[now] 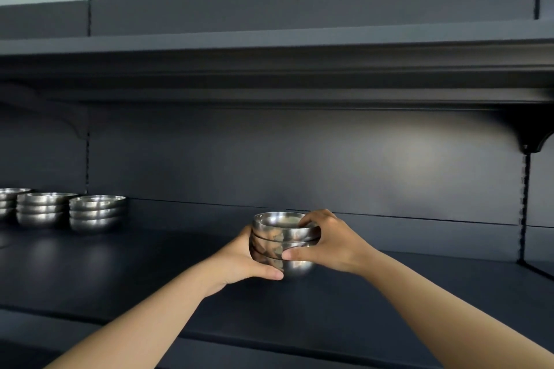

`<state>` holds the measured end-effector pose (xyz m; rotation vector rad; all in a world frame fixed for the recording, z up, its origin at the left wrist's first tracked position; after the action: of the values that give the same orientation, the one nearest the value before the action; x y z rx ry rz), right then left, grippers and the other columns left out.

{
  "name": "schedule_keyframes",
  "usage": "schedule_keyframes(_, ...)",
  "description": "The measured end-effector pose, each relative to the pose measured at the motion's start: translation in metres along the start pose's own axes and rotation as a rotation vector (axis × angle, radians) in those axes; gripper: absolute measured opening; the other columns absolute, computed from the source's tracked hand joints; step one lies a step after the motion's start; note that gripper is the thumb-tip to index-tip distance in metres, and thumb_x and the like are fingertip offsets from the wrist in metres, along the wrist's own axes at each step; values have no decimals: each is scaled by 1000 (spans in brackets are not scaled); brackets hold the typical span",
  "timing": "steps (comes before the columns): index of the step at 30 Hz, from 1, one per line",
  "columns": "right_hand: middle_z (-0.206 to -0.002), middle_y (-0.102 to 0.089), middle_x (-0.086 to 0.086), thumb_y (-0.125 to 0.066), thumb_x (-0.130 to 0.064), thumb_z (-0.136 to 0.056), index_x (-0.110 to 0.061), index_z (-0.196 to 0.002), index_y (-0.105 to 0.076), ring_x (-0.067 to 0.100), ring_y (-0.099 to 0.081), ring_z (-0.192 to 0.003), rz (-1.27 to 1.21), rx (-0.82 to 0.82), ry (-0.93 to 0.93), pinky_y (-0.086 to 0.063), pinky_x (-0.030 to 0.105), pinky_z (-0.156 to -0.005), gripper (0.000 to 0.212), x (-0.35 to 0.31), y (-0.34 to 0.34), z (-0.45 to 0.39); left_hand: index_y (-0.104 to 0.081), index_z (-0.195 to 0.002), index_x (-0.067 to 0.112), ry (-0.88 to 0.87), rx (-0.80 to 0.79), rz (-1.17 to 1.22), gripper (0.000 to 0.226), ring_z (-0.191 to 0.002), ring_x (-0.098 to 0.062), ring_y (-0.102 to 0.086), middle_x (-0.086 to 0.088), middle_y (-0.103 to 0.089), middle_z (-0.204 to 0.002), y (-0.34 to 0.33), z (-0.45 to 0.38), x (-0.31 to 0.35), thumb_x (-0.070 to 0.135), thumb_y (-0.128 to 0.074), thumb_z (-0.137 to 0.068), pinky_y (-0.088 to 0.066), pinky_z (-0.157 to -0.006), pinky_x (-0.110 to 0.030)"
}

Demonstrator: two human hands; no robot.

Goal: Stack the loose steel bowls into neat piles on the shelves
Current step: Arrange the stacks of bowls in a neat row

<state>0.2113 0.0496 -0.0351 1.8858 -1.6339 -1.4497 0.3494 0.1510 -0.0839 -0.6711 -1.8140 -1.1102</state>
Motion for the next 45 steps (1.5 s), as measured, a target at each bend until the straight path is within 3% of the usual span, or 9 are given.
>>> schedule_keyframes(2,-105,-43,-23,-74,-69,-46,-48,-81,-48,-7,-51,-89,-7,6,5,-38,6,-60,49,-23,-23,-13,-44,-122,33,-5,5,-11,83,-96,-1,-66,10,-67,-109,33,8,-11,15,-88,-53,-50,-85,-18)
schedule_keyframes(10,-102,-47,-18,-75,-67,-48,-45,-80,-50,-2,-54,-84,-18,76,-22,-38,8,-61,46,-103,-105,-54,-45,-114,40,-22,-42,-53,76,-93,4,-64,13,-66,-108,148,32,-51,13,-88,-57,-47,-74,-9)
schedule_keyframes(16,-104,-52,-14,-77,-65,-48,-41,-81,-53,0,-58,-85,-11,79,-31,-44,11,-64,47,-137,-134,-77,-45,-118,32,-49,-57,-27,76,-87,-1,-68,6,-69,-104,193,38,-68,7,-86,-59,-50,-68,-10)
schedule_keyframes(19,-97,-51,-18,-79,-62,-50,-39,-78,-54,-5,-58,-79,8,72,-24,-42,6,-56,44,-146,-144,-90,-45,-118,34,-60,-46,5,77,-87,1,-67,7,-69,-105,208,38,-77,8,-87,-59,-49,-67,-8)
schedule_keyframes(26,-74,-61,-23,-83,-51,-55,-37,-69,-57,-13,-58,-73,-38,44,19,-40,2,-51,33,-160,-181,-121,-46,-122,33,-51,-14,48,85,-102,-4,-64,9,-68,-111,244,31,-108,16,-88,-49,-49,-96,-29)
schedule_keyframes(31,-79,-58,-40,-84,-45,-57,-45,-68,-59,-17,-58,-74,-100,22,-3,-39,0,-52,27,-165,-210,-148,-45,-123,34,-47,-36,27,86,-100,-3,-64,9,-67,-110,275,15,-130,18,-88,-50,-50,-95,-28)
schedule_keyframes(35,-81,-60,-19,-84,-49,-54,-40,-72,-57,-16,-58,-75,-81,70,-43,-40,1,-51,33,-167,-233,-179,-44,-122,35,-57,-61,5,82,-97,-1,-65,9,-67,-109,305,-4,-149,15,-88,-56,-51,-85,-19)
schedule_keyframes(40,-90,-63,-14,-86,-44,-54,-34,-82,-62,-4,-63,-81,-98,80,-69,-46,8,-61,38,-159,-266,-219,-41,-121,38,-51,-82,-23,85,-101,4,-60,14,-64,-111,338,-39,-178,16,-89,-55,-47,-79,-9)
schedule_keyframes(45,-110,-47,-16,-82,-53,-50,-40,-90,-53,-5,-52,-94,-70,124,-153,-40,6,-65,52,-133,-287,-244,-44,-125,28,-52,-95,7,89,-96,4,-64,9,-69,-107,348,-72,-209,10,-89,-50,-49,-76,-11)
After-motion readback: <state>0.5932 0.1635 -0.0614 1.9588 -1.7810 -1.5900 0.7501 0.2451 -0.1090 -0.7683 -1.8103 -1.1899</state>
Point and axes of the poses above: each hand's wrist, its own z-axis away from the middle knuckle, its own y-axis out of the back of the hand, x = y × z, the point moved 6 cm from there along -z, towards the middle knuckle
